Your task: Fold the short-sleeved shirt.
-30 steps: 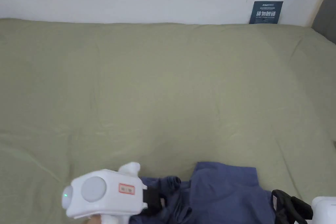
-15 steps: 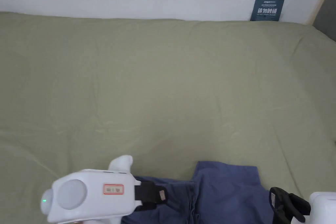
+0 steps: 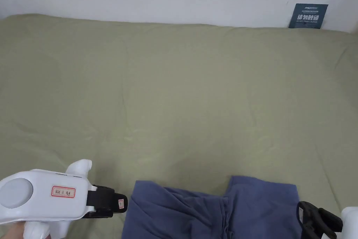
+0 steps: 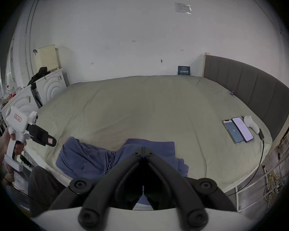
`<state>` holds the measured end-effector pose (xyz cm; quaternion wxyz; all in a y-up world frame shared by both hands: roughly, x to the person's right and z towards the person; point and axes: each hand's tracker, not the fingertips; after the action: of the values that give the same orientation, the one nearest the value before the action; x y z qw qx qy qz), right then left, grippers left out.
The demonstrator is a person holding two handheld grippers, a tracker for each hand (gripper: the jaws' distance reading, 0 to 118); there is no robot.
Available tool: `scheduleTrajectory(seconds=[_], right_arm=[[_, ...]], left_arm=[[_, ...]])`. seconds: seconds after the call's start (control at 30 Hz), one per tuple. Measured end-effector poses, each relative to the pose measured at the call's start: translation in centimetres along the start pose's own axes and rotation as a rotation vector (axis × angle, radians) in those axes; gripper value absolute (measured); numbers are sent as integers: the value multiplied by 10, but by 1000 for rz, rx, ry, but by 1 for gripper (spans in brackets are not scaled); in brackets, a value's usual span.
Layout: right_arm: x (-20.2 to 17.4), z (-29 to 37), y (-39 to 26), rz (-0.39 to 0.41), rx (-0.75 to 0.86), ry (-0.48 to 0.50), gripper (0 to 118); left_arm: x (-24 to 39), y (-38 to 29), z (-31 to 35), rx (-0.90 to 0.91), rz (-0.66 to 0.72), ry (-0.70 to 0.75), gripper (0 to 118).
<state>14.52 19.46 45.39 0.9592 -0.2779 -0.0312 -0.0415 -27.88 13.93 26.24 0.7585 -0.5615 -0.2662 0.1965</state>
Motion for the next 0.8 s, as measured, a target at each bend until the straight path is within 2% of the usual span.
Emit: scheduleTrajectory(seconds=[0.03, 0.07, 0.1, 0.13, 0.27, 0.4, 0.43, 0.47, 0.5, 0.57, 0.6, 0.63, 0.7, 0.8], right_arm=[[0, 0, 0, 3, -2, -3, 0], [-1, 0, 0, 6, -4, -6, 0], [0, 0, 0, 7, -6, -6, 0], [0, 0, -1, 8, -8, -9, 0], [0, -3, -3, 11, -27, -22, 0], [1, -5, -6, 11, -43, -29, 0], [1, -6, -7, 11, -48, -32, 0], [1, -6, -7, 8, -50, -30, 0], [2, -6, -7, 5, -52, -31, 0], [1, -7, -7, 7, -55, -31, 0], [1, -6, -7, 9, -53, -32, 0], [1, -6, -6, 11, -51, -32, 0], [1, -4, -4, 12, -46, -30, 0], [1, -2, 1, 13, -29, -23, 0]], left_arm=[[-1, 1, -3, -3, 0, -9, 8], [-4, 4, -8, -4, -3, -19, 34], [-6, 6, -12, -4, -8, -39, 93], [-9, 7, -20, -27, -20, -68, 118], [-28, 15, -50, -105, 98, -181, 118], [-30, 18, -65, -74, 163, -332, 118], [-30, 19, -69, -85, 179, -358, 114], [-30, 19, -73, -93, 191, -347, 90], [-29, 20, -73, -92, 184, -339, 12], [-21, 18, -74, -90, 151, -168, 11], [-36, 21, -82, -112, 147, -157, 11], [-42, 23, -81, -116, 170, -215, 11], [-44, 24, -67, -66, 182, -218, 11], [-20, 8, -47, 3, 197, -185, 11]])
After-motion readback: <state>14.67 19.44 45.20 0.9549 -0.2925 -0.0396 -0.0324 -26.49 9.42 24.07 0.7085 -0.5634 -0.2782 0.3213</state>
